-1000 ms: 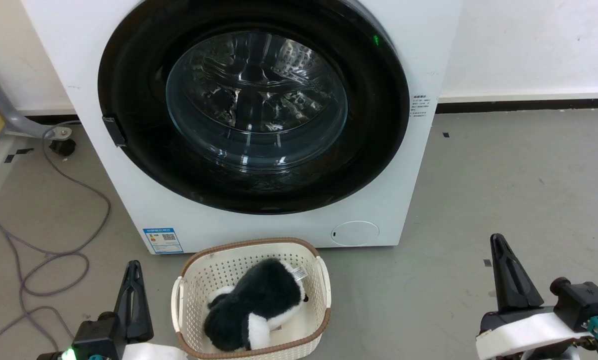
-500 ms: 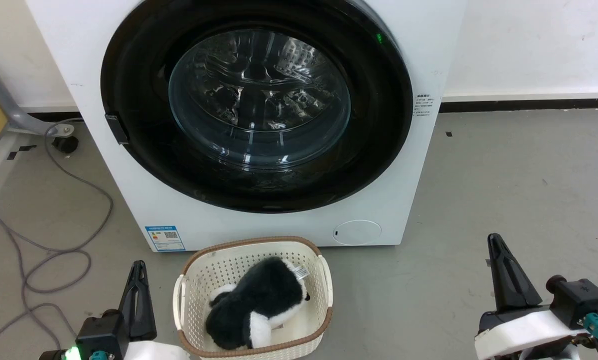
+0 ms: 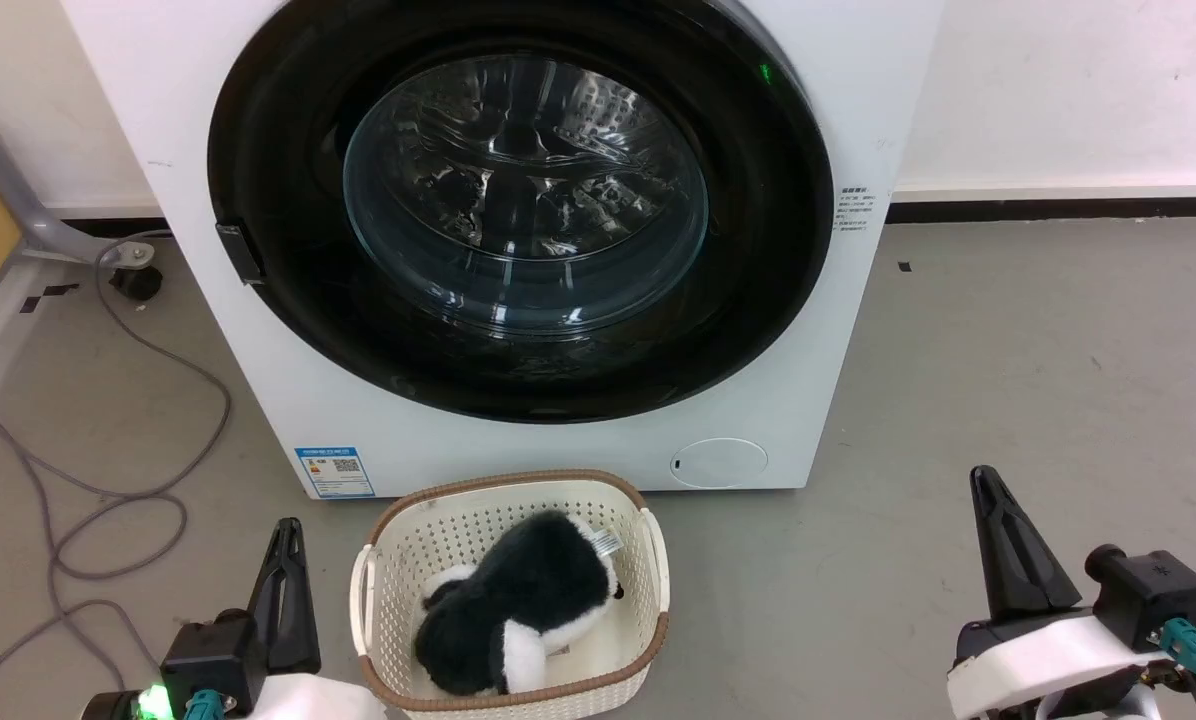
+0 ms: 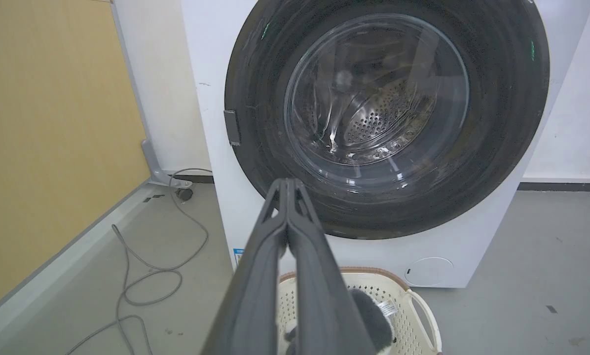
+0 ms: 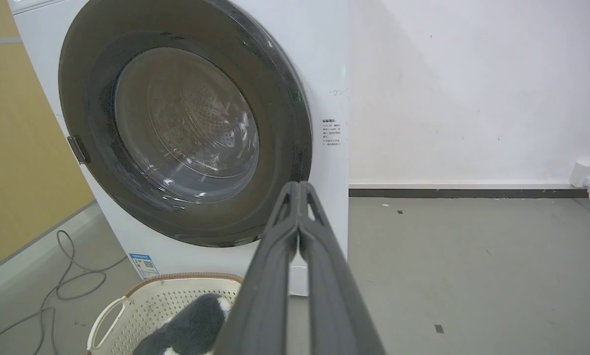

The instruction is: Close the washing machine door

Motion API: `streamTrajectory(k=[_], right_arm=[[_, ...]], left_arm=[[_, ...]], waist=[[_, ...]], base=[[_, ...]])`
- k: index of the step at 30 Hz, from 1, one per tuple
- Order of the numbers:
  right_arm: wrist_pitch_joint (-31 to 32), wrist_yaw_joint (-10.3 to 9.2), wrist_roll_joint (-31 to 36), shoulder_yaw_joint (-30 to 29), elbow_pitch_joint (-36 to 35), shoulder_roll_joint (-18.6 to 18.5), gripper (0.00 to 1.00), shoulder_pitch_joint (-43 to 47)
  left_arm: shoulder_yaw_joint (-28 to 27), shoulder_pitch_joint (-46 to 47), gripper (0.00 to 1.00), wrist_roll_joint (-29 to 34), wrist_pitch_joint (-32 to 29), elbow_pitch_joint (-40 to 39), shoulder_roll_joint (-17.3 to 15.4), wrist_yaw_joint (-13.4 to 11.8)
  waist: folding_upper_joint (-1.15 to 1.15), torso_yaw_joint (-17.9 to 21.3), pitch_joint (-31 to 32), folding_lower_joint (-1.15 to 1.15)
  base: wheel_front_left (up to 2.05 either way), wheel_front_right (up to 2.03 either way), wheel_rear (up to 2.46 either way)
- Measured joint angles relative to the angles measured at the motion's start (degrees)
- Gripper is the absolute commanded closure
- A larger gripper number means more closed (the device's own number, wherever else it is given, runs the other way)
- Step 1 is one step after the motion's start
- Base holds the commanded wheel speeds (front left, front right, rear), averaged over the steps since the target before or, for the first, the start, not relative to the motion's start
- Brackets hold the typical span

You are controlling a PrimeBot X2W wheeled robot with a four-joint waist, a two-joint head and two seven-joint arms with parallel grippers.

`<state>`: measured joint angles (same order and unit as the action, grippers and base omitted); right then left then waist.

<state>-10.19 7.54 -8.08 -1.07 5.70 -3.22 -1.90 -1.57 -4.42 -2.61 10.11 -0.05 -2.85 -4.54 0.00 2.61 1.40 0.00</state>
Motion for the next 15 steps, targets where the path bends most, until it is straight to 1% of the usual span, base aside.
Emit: streamTrajectory(k=[15], right_arm=[[1.9, 0.0, 1.2, 0.2, -1.0, 0.0, 1.0, 0.0]], left_arm=[[0.3, 0.7, 1.0, 0.5, -1.9, 0.0, 0.0, 0.7]], waist=[[0.0, -0.5, -0.3, 0.0]], base=[[0.0, 0.0, 0.0]])
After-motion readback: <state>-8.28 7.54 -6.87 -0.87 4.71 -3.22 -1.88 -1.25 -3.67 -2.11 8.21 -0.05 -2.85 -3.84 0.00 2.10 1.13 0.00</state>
